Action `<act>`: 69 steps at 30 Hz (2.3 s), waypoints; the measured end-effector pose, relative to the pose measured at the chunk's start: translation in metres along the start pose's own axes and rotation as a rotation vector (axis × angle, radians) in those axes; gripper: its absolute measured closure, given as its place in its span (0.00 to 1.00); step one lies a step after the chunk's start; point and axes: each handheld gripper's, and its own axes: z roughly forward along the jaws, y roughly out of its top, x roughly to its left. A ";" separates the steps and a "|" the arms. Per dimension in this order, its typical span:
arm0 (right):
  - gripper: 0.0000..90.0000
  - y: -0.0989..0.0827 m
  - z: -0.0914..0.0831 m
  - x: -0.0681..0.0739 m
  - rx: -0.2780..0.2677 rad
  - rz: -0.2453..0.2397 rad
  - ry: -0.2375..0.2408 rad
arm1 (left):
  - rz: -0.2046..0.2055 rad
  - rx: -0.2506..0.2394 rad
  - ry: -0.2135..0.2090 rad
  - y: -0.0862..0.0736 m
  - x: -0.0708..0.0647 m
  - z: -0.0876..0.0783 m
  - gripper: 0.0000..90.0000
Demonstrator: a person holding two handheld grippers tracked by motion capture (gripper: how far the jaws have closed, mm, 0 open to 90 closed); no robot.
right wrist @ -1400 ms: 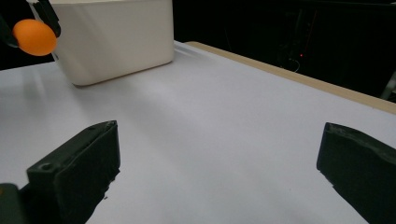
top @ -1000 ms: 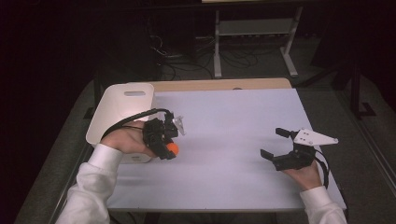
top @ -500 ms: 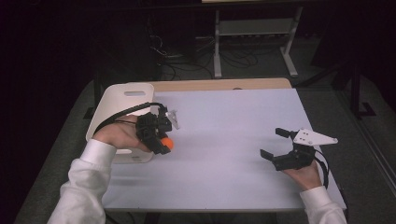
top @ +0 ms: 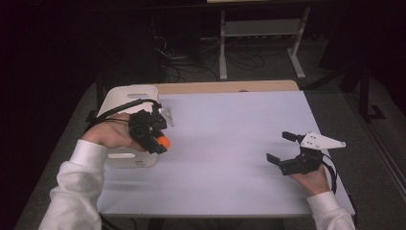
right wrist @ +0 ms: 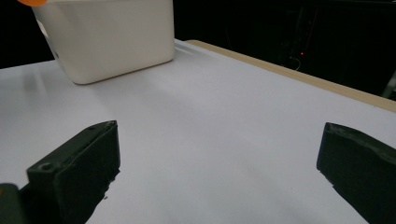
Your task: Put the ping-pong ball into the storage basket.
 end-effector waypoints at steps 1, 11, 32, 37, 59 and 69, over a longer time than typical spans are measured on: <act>0.00 0.000 0.000 0.000 0.000 -0.001 0.000 | -0.007 0.002 0.002 -0.002 0.003 -0.003 0.56; 0.00 0.000 0.000 0.000 0.001 -0.001 0.000 | -0.026 -0.002 0.018 -0.009 0.008 -0.011 0.56; 0.00 0.000 0.000 0.000 0.012 0.006 0.002 | -0.120 0.023 0.059 -0.038 0.026 -0.027 0.56; 0.00 0.000 0.000 0.000 0.009 0.009 0.002 | -0.146 0.023 0.061 -0.047 0.031 -0.028 0.56; 0.00 -0.001 0.001 -0.001 0.008 0.002 0.003 | -0.221 0.053 0.081 -0.065 0.051 -0.033 0.56; 0.00 -0.001 0.001 -0.001 0.012 0.005 0.007 | -0.240 0.037 0.140 -0.066 0.055 -0.034 0.24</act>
